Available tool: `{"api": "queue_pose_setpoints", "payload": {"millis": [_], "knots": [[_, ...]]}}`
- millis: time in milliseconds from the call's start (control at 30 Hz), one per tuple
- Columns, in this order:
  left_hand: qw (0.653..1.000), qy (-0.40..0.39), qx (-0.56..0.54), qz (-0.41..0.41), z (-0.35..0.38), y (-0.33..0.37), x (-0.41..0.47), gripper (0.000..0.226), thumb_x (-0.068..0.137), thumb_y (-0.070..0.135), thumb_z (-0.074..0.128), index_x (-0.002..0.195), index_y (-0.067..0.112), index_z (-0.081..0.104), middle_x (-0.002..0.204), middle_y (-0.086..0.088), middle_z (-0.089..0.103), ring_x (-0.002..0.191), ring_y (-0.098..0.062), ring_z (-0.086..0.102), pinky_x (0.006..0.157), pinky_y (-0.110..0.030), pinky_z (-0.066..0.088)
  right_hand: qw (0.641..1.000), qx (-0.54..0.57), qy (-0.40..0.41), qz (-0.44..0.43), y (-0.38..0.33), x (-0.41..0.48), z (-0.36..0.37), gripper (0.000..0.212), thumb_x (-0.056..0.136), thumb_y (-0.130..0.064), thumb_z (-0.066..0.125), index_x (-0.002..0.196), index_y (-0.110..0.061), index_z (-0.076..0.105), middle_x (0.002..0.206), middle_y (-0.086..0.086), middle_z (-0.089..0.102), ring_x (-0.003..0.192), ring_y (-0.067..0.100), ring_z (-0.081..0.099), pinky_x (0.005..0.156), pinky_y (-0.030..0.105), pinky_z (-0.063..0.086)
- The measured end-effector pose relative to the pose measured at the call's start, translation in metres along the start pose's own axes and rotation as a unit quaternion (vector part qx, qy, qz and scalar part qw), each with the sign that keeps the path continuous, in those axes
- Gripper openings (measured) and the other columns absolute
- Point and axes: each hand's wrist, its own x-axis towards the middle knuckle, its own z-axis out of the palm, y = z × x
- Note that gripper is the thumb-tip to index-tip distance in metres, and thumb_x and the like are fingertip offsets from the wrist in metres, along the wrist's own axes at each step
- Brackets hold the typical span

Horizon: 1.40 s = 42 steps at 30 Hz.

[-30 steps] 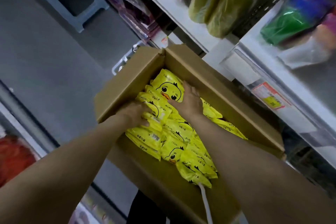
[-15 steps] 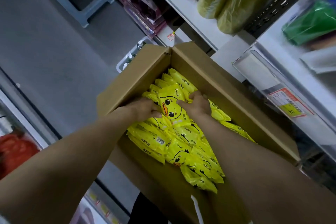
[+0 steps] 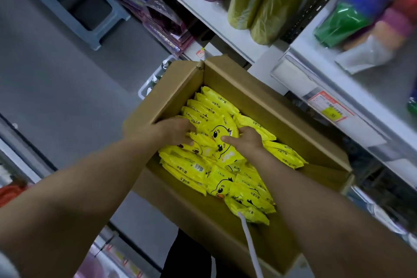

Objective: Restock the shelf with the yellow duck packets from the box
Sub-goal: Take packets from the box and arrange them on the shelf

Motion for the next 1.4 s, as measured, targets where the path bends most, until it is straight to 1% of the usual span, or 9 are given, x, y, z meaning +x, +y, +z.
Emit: {"api": "queue_pose_setpoints", "payload": {"millis": [100, 200, 367, 533, 633, 967, 1067, 1167, 1400], "knots": [[1.0, 0.013, -0.023, 0.015, -0.021, 0.015, -0.025, 0.058, 0.091, 0.041, 0.063, 0.14, 0.011, 0.05, 0.14, -0.007, 0.054, 0.13, -0.026, 0.047, 0.102, -0.032, 0.038, 0.999, 0.025, -0.011, 0.031, 0.009, -0.031, -0.025, 0.065, 0.069, -0.052, 0.085, 0.115, -0.01, 0.069, 0.114, 0.008, 0.069, 0.11, 0.029, 0.064, 0.085, 0.035, 0.052], [0.997, 0.037, -0.06, 0.024, -0.035, 0.029, -0.045, 0.066, 0.088, 0.052, 0.062, 0.137, 0.009, 0.052, 0.141, -0.006, 0.053, 0.131, -0.024, 0.047, 0.108, -0.035, 0.038, 0.997, 0.041, -0.022, 0.065, 0.019, -0.067, -0.045, 0.09, 0.069, -0.044, 0.088, 0.137, 0.002, 0.05, 0.136, 0.015, 0.056, 0.122, 0.032, 0.057, 0.1, 0.04, 0.049], [0.986, 0.059, -0.135, 0.073, -0.057, 0.076, -0.09, 0.033, 0.085, 0.047, 0.069, 0.094, 0.016, 0.067, 0.091, 0.007, 0.066, 0.088, -0.011, 0.061, 0.074, -0.02, 0.044, 0.995, 0.052, -0.035, 0.072, 0.033, -0.124, -0.08, 0.094, 0.074, -0.03, 0.087, 0.149, -0.006, 0.037, 0.152, 0.011, 0.042, 0.137, 0.031, 0.044, 0.105, 0.036, 0.041], [0.981, 0.062, -0.153, 0.101, -0.071, 0.128, -0.131, 0.043, 0.07, 0.041, 0.084, 0.106, 0.023, 0.068, 0.102, 0.011, 0.071, 0.1, -0.013, 0.065, 0.091, -0.029, 0.049, 1.0, 0.021, 0.006, 0.013, 0.04, -0.176, -0.131, 0.085, 0.074, -0.035, 0.086, 0.145, -0.009, 0.047, 0.147, 0.006, 0.05, 0.131, 0.025, 0.051, 0.107, 0.03, 0.041], [0.975, 0.084, -0.14, 0.151, -0.08, 0.167, -0.162, 0.04, 0.072, 0.031, 0.085, 0.107, 0.033, 0.065, 0.097, 0.021, 0.069, 0.094, -0.005, 0.066, 0.084, -0.024, 0.05, 0.997, -0.027, 0.052, -0.051, 0.041, -0.209, -0.167, 0.071, 0.078, -0.038, 0.082, 0.139, -0.012, 0.055, 0.141, 0.002, 0.054, 0.13, 0.023, 0.051, 0.106, 0.029, 0.042], [0.957, 0.18, -0.136, 0.184, -0.078, 0.327, -0.241, 0.034, 0.076, 0.026, 0.082, 0.106, 0.017, 0.068, 0.102, 0.002, 0.074, 0.094, -0.019, 0.071, 0.094, -0.041, 0.053, 0.97, -0.054, 0.131, -0.199, 0.125, -0.323, -0.267, 0.024, 0.082, -0.036, 0.079, 0.098, -0.02, 0.073, 0.082, -0.009, 0.068, 0.068, 0.001, 0.061, 0.06, 0.016, 0.044], [0.951, 0.178, -0.137, 0.211, -0.068, 0.393, -0.269, 0.033, 0.077, 0.019, 0.081, 0.107, 0.011, 0.069, 0.102, -0.006, 0.075, 0.095, -0.027, 0.071, 0.091, -0.046, 0.055, 0.967, -0.038, 0.141, -0.211, 0.175, -0.354, -0.302, 0.02, 0.079, -0.035, 0.083, 0.082, -0.017, 0.074, 0.077, -0.007, 0.073, 0.065, -0.001, 0.065, 0.063, 0.021, 0.051], [0.951, 0.167, -0.122, 0.23, -0.06, 0.455, -0.296, 0.031, 0.078, 0.012, 0.078, 0.107, 0.008, 0.068, 0.1, -0.012, 0.075, 0.092, -0.032, 0.072, 0.085, -0.046, 0.057, 0.963, -0.022, 0.155, -0.217, 0.217, -0.386, -0.341, 0.033, 0.075, -0.036, 0.085, 0.091, -0.009, 0.076, 0.09, 0.007, 0.077, 0.079, 0.014, 0.07, 0.076, 0.034, 0.055], [0.943, 0.217, -0.046, 0.249, -0.043, 0.57, -0.334, 0.026, 0.078, 0.009, 0.079, 0.101, 0.017, 0.07, 0.095, -0.006, 0.075, 0.084, -0.024, 0.073, 0.075, -0.037, 0.059, 0.961, -0.016, 0.148, -0.235, 0.285, -0.459, -0.413, 0.022, 0.074, -0.029, 0.087, 0.089, -0.014, 0.077, 0.087, 0.001, 0.078, 0.085, 0.018, 0.074, 0.086, 0.036, 0.058]]}}
